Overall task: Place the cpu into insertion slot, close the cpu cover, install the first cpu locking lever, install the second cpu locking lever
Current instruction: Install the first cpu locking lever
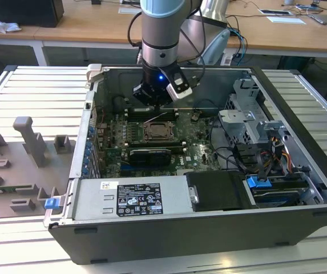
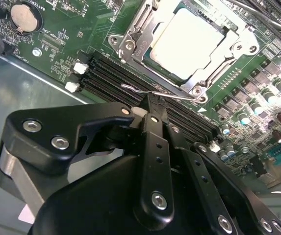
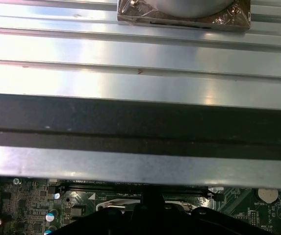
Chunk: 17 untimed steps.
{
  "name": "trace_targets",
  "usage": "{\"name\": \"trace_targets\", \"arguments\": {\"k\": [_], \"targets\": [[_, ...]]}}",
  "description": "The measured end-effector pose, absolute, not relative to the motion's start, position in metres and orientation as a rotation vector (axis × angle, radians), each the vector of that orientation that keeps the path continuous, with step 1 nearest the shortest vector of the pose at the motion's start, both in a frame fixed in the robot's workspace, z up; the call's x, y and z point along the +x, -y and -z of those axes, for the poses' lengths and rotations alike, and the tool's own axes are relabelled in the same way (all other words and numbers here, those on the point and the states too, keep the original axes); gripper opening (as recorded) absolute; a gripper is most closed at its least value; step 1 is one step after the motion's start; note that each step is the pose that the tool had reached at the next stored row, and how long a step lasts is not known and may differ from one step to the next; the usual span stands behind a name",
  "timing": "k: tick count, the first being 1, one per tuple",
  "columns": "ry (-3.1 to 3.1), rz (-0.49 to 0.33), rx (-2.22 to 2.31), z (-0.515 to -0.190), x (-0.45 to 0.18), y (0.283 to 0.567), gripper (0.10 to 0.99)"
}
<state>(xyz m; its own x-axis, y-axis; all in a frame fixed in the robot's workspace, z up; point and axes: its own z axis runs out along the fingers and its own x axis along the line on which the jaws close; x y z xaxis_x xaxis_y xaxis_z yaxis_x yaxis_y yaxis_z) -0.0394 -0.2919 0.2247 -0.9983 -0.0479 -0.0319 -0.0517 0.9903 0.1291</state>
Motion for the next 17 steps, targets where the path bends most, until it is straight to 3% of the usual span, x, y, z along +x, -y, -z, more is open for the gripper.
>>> {"name": "trace_targets", "arguments": {"k": [17], "targets": [[-3.105,-0.201,-0.078,-0.224,-0.029,0.292,0.106]]}}
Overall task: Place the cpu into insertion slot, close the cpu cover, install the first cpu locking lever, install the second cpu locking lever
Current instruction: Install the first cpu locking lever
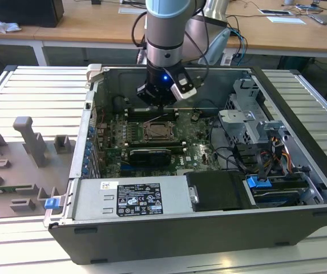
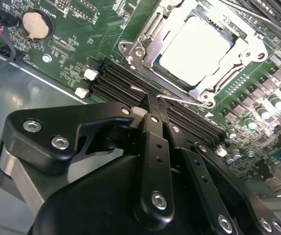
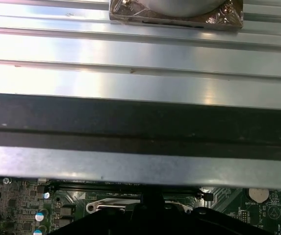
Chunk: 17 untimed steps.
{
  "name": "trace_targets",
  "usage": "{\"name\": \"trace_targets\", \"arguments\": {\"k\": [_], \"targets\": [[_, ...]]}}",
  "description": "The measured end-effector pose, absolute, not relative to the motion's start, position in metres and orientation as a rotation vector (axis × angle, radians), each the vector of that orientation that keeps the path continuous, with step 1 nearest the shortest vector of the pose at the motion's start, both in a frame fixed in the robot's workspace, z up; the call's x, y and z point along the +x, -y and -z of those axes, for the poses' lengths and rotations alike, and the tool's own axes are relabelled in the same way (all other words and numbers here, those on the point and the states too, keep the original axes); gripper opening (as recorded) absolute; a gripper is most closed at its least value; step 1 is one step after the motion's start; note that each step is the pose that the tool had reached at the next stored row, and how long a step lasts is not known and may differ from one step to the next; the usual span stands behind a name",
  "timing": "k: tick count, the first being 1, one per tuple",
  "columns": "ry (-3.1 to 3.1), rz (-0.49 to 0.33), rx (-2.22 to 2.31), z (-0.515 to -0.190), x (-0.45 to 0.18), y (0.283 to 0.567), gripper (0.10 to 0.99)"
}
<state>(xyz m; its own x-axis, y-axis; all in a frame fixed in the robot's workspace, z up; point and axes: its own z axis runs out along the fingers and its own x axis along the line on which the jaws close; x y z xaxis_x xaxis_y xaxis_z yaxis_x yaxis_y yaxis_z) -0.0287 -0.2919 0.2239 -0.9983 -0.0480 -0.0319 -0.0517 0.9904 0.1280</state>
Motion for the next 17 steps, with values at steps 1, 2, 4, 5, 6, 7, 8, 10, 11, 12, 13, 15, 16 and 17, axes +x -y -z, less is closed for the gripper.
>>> {"name": "trace_targets", "arguments": {"k": [1,2,4,5,6,7,8,10,11,12,13,15,16,17], "targets": [[-3.106,-0.200,-0.078,-0.223,-0.028,0.292,0.106],[-3.106,-0.200,-0.078,-0.223,-0.027,0.292,0.106],[-3.106,-0.198,-0.078,-0.221,-0.026,0.292,0.106],[-3.106,-0.197,-0.078,-0.220,-0.024,0.292,0.106],[-3.106,-0.196,-0.078,-0.218,-0.023,0.292,0.106],[-3.106,-0.195,-0.078,-0.217,-0.022,0.292,0.106],[-3.106,-0.194,-0.078,-0.216,-0.022,0.292,0.106],[-3.106,-0.191,-0.078,-0.215,-0.021,0.292,0.106],[-3.106,-0.188,-0.078,-0.213,-0.020,0.292,0.106],[-3.107,-0.186,-0.078,-0.212,-0.020,0.292,0.106],[-3.107,-0.184,-0.078,-0.211,-0.019,0.292,0.106],[-3.107,-0.179,-0.078,-0.209,-0.019,0.292,0.106],[-3.107,-0.176,-0.078,-0.208,-0.019,0.292,0.106],[-3.108,-0.173,-0.078,-0.207,-0.019,0.292,0.106]]}}
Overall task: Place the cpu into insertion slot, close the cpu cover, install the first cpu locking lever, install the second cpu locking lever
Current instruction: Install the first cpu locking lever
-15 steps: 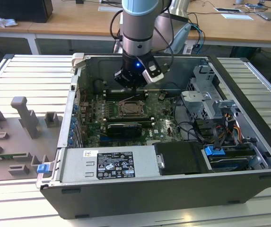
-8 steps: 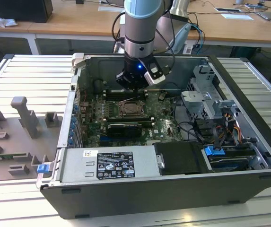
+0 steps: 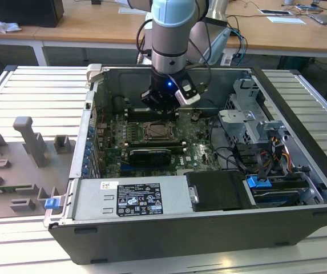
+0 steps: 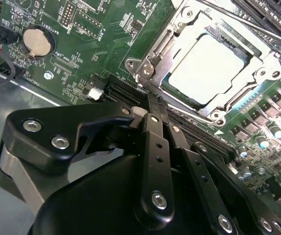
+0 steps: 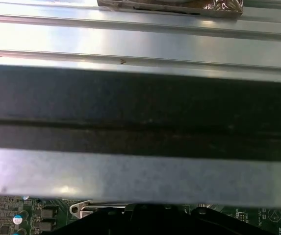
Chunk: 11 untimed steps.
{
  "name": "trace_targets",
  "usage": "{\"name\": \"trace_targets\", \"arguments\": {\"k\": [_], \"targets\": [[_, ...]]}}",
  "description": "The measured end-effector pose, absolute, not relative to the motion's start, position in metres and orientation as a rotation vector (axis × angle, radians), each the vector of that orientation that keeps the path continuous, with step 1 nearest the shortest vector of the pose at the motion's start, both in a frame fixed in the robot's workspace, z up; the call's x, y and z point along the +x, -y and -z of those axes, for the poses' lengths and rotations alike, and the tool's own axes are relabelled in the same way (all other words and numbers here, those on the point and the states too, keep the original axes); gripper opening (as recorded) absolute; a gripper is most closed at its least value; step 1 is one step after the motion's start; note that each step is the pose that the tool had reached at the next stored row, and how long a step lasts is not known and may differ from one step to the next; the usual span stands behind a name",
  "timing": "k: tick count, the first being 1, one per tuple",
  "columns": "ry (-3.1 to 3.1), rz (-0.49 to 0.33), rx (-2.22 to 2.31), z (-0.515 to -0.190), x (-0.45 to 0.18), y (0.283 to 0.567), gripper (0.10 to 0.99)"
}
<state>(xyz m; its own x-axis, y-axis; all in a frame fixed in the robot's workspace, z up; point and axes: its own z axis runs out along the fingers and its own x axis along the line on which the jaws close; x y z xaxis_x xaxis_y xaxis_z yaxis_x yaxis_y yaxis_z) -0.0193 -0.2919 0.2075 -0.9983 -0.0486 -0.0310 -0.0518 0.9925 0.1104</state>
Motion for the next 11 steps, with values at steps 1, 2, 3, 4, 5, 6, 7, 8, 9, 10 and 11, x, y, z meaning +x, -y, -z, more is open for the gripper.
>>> {"name": "trace_targets", "arguments": {"k": [1,2,3,4,5,6,7,8,9,10,11], "targets": [[-3.108,-0.170,-0.078,-0.2067,-0.0193,0.2919,0.106],[-3.108,-0.170,-0.078,-0.2064,-0.0193,0.2919,0.106],[-3.108,-0.168,-0.078,-0.2060,-0.0193,0.2919,0.106],[-3.108,-0.166,-0.078,-0.2057,-0.0193,0.2919,0.106],[-3.108,-0.163,-0.078,-0.2052,-0.0193,0.2919,0.106],[-3.108,-0.160,-0.078,-0.2048,-0.0193,0.2919,0.106],[-3.109,-0.156,-0.078,-0.2044,-0.0193,0.2919,0.106],[-3.109,-0.153,-0.078,-0.2041,-0.0193,0.2919,0.106],[-3.110,-0.149,-0.079,-0.2036,-0.0193,0.2919,0.106],[-3.110,-0.145,-0.079,-0.2032,-0.0193,0.2920,0.106],[-3.110,-0.142,-0.079,-0.2027,-0.0193,0.2919,0.106]]}}
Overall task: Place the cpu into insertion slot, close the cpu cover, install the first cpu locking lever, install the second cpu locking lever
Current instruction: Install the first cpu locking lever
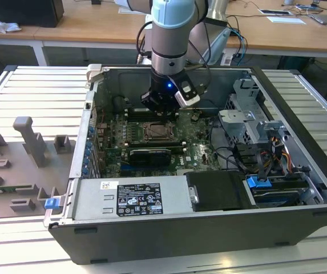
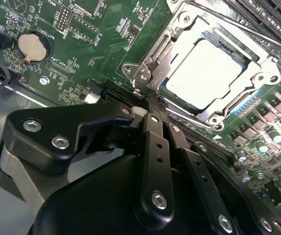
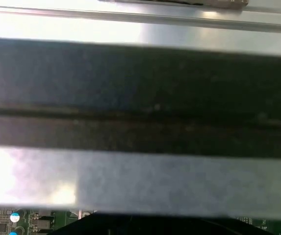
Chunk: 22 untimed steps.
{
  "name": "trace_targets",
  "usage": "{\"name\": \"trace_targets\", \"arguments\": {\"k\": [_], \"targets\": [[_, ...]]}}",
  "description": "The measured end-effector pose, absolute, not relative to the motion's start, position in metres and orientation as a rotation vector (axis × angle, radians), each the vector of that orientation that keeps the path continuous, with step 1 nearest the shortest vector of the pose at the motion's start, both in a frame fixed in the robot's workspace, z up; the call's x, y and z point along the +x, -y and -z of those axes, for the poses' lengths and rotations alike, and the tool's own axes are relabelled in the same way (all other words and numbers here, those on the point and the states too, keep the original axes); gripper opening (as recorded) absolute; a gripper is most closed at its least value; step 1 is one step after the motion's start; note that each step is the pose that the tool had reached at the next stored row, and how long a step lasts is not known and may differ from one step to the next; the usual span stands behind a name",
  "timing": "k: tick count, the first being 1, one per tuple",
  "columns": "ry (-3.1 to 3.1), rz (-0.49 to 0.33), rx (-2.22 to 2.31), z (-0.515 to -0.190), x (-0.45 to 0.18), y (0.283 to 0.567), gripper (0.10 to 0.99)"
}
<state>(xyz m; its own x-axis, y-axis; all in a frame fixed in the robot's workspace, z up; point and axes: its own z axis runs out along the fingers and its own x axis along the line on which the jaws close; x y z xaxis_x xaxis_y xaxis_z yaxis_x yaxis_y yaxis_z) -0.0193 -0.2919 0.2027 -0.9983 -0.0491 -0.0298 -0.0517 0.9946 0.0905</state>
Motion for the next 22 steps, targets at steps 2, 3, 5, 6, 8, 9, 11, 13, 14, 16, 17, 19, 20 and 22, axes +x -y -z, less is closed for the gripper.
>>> {"name": "trace_targets", "arguments": {"k": [2,3,5,6,8,9,11,13,14,16,17,19,20,22], "targets": [[-3.110,-0.138,-0.079,-0.2023,-0.0192,0.2918,0.106],[-3.110,-0.138,-0.079,-0.2024,-0.0192,0.2919,0.106],[-3.110,-0.137,-0.079,-0.2027,-0.0192,0.2919,0.106],[-3.110,-0.137,-0.079,-0.2041,-0.0193,0.2920,0.106],[-3.110,-0.137,-0.079,-0.2069,-0.0193,0.2919,0.106],[-3.110,-0.137,-0.079,-0.2073,-0.0193,0.2918,0.106],[-3.111,-0.119,-0.079,-0.2072,-0.0192,0.2918,0.106],[-3.112,-0.095,-0.079,-0.2065,-0.0192,0.2918,0.106],[-3.112,-0.087,-0.079,-0.2061,-0.0191,0.2917,0.106],[-3.113,-0.073,-0.080,-0.2056,-0.0190,0.2916,0.106],[-3.113,-0.066,-0.080,-0.2052,-0.0189,0.2915,0.106],[-3.114,-0.057,-0.080,-0.2046,-0.0188,0.2914,0.106],[-3.114,-0.054,-0.080,-0.2043,-0.0188,0.2913,0.106],[-3.114,-0.052,-0.080,-0.2039,-0.0187,0.2910,0.106]]}}
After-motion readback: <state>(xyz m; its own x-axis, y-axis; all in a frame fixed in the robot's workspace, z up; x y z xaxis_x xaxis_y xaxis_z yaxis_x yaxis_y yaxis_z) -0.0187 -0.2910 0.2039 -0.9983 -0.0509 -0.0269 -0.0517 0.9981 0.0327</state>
